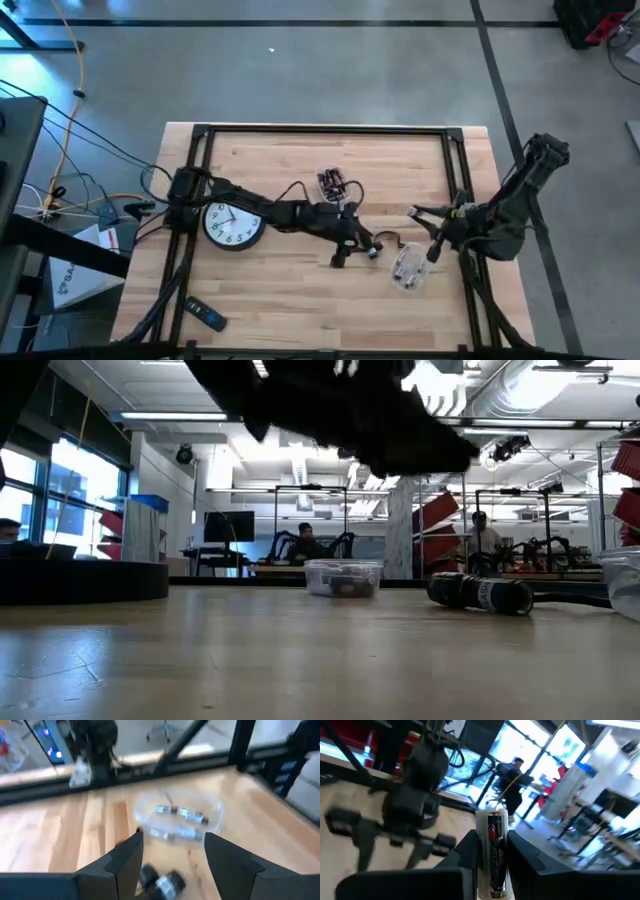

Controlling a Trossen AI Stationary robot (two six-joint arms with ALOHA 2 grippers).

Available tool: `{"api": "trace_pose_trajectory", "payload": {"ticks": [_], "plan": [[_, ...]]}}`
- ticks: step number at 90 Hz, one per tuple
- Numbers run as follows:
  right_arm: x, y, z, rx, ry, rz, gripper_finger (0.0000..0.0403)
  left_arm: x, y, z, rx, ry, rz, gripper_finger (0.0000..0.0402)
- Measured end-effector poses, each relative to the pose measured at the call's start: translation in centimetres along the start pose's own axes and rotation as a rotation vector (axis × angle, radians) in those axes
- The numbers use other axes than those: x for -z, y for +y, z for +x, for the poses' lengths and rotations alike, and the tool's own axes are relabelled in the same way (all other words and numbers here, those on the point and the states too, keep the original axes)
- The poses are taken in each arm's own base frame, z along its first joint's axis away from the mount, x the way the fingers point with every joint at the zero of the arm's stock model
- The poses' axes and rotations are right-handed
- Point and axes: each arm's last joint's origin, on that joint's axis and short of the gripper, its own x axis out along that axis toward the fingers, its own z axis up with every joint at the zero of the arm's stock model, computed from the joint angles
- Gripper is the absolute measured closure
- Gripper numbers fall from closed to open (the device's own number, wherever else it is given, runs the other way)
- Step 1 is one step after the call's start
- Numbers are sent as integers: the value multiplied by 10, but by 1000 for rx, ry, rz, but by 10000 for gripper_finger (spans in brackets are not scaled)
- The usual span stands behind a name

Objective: Insert battery
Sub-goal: Insert the battery holder into the black flashlight

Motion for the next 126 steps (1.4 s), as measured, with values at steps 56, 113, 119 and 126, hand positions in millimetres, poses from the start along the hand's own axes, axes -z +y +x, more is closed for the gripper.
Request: {"api": "trace_pose_trajectory", "payload": {"ticks": [56, 113, 119, 126], "plan": [[25, -2, 24, -130, 165, 122, 359, 55, 27, 32, 34, 382, -22, 210], [39, 19, 43, -185, 299, 190, 359, 48, 6, 29, 13, 412, -147, 210], [41, 22, 44, -178, 323, 220, 359, 48, 5, 31, 1, 397, -159, 210], [50, 26, 45, -168, 342, 254, 359, 50, 2, 35, -14, 375, -170, 210]]}}
